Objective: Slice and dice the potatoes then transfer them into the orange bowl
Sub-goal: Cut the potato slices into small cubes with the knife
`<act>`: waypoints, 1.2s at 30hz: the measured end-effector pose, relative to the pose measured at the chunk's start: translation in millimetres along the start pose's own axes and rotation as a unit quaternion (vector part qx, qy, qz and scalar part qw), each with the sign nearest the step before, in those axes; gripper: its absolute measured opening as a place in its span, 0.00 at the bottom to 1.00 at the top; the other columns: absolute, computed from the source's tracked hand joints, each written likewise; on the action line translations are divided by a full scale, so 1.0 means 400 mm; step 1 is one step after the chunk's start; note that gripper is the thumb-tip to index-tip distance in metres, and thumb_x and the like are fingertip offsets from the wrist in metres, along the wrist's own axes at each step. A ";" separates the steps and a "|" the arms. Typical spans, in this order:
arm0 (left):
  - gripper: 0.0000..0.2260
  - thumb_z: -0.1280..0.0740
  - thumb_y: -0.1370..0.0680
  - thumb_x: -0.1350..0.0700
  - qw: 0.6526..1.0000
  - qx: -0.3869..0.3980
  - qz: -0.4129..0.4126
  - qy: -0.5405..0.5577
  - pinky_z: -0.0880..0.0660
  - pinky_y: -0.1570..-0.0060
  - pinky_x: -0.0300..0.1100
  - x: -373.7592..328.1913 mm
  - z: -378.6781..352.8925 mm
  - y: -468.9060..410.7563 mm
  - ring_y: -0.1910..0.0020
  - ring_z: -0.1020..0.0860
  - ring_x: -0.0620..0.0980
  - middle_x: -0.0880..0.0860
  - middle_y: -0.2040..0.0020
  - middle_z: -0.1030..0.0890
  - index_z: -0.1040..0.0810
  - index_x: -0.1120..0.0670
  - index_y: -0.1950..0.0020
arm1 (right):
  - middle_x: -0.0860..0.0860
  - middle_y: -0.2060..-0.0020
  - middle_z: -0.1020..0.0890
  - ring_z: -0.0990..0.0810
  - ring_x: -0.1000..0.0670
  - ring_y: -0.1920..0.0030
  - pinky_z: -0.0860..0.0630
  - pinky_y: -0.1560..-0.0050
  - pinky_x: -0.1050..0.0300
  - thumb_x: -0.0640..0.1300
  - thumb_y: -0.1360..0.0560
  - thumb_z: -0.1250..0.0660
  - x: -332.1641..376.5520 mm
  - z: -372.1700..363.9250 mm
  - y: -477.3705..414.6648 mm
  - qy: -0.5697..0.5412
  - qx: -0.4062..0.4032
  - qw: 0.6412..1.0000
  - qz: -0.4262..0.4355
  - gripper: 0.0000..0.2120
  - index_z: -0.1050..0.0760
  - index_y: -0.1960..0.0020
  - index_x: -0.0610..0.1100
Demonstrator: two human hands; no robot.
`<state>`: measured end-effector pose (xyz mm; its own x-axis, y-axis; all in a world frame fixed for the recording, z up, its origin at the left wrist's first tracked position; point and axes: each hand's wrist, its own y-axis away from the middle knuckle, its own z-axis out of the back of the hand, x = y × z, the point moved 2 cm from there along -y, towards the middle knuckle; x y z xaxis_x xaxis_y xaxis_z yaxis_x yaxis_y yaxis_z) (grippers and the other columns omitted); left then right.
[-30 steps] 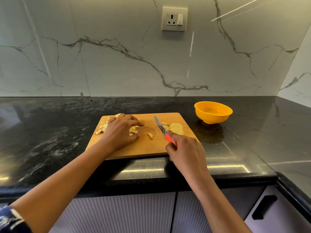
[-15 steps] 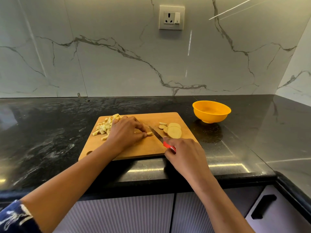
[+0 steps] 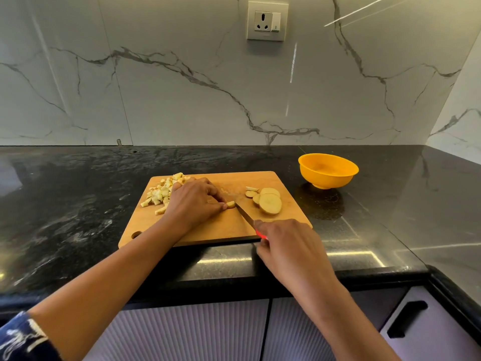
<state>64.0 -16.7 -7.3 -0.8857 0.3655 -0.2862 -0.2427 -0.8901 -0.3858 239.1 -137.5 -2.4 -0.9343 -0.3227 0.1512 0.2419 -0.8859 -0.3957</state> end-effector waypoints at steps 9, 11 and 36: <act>0.08 0.30 0.28 0.43 1.000 -0.006 0.002 0.019 0.35 0.44 0.47 -0.001 0.001 0.003 0.47 0.30 0.44 0.42 0.49 0.25 0.18 0.44 0.52 | 0.52 0.48 0.19 0.23 0.51 0.52 0.27 0.57 0.59 0.48 0.20 0.41 0.013 -0.001 -0.039 -0.021 -0.015 1.000 -0.011 0.17 0.29 0.32 0.52; 0.08 0.30 0.28 0.44 1.000 -0.012 0.002 0.016 0.36 0.44 0.47 -0.004 0.001 0.001 0.49 0.30 0.43 0.43 0.49 0.25 0.17 0.45 0.52 | 0.50 0.50 0.20 0.25 0.51 0.56 0.31 0.61 0.58 0.47 0.19 0.42 0.028 -0.014 -0.051 0.016 -0.004 1.000 -0.014 0.15 0.28 0.34 0.49; 0.13 0.37 0.22 0.55 0.976 0.038 -0.205 -0.065 0.42 0.45 0.40 -0.019 0.017 0.029 0.37 0.33 0.43 0.41 0.37 0.26 0.22 0.41 0.42 | 0.55 0.42 0.30 0.27 0.54 0.46 0.38 0.56 0.63 0.44 0.20 0.42 -0.044 -0.009 0.008 -0.010 -0.021 1.000 0.020 0.23 0.38 0.27 0.60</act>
<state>65.4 -31.7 -3.7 -0.7496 0.6619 -0.0064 -0.6115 -0.6961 -0.3761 255.4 -133.4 -9.4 -0.9185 -0.3646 0.1532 0.2671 -0.8576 -0.4395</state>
